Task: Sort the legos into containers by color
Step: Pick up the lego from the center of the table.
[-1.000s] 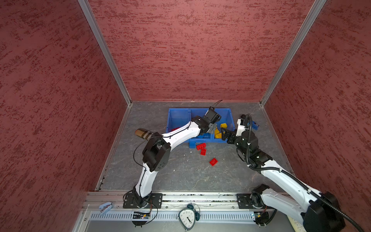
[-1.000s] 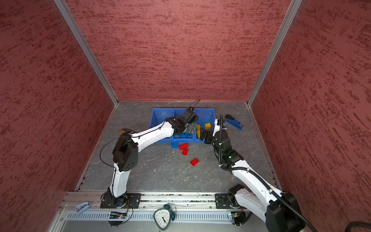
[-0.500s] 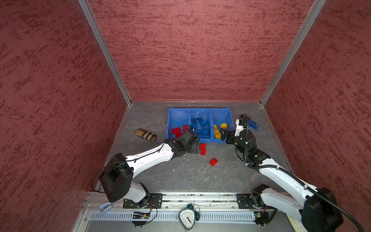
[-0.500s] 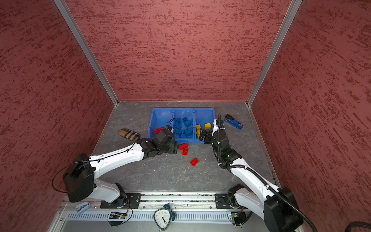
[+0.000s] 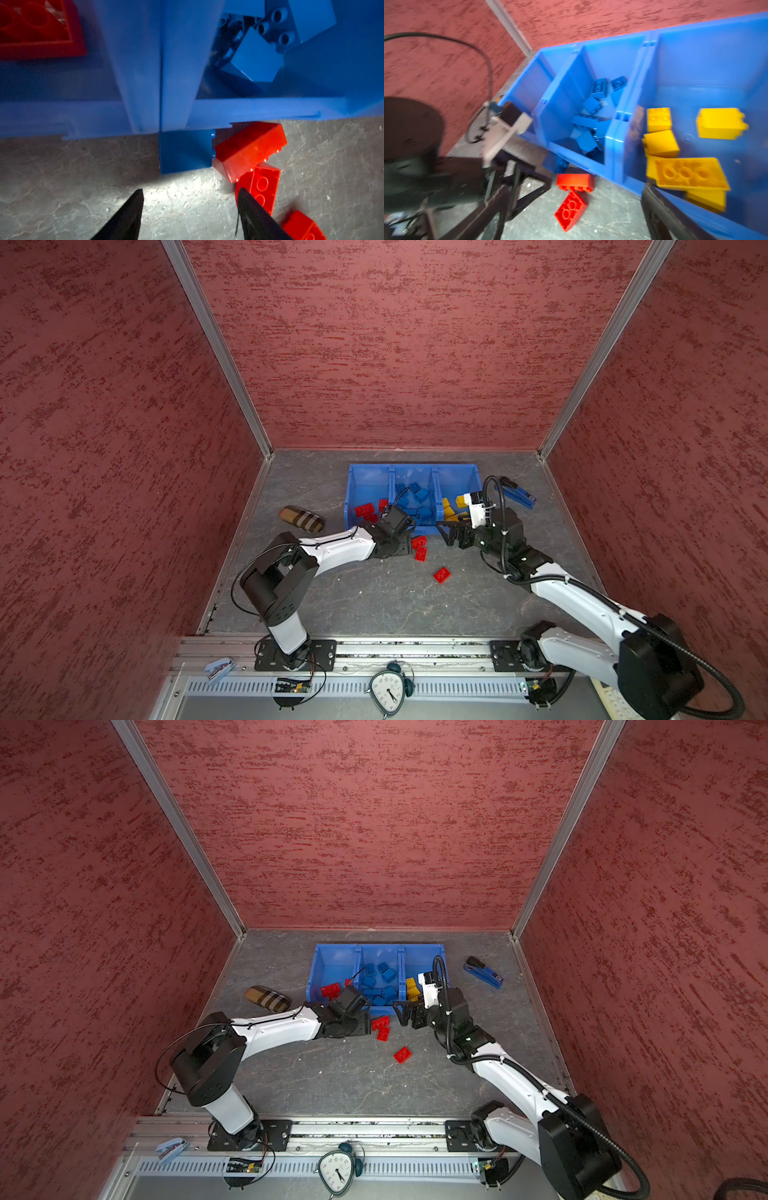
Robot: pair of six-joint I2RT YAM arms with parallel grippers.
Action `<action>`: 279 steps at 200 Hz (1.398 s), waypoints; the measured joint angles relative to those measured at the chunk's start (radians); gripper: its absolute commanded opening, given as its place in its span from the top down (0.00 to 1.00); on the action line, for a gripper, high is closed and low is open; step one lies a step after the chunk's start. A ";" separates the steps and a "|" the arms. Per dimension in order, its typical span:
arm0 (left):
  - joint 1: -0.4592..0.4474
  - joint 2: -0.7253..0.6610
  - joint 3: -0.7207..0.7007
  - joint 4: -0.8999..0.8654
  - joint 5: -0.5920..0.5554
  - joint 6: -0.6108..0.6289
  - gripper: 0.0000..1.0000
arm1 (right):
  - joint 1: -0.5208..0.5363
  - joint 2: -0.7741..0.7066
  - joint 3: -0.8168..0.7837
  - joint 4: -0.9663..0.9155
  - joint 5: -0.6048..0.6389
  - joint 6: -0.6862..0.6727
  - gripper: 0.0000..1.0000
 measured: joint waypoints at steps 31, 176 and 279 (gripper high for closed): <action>0.000 0.033 0.026 0.011 -0.053 -0.011 0.38 | 0.000 0.000 0.000 0.021 -0.043 -0.001 0.01; -0.040 0.151 0.108 0.028 -0.217 0.009 0.41 | 0.000 0.000 -0.001 0.041 -0.065 0.002 0.01; -0.035 0.133 0.077 0.006 -0.249 -0.039 0.44 | 0.000 0.005 -0.001 0.042 -0.069 0.002 0.01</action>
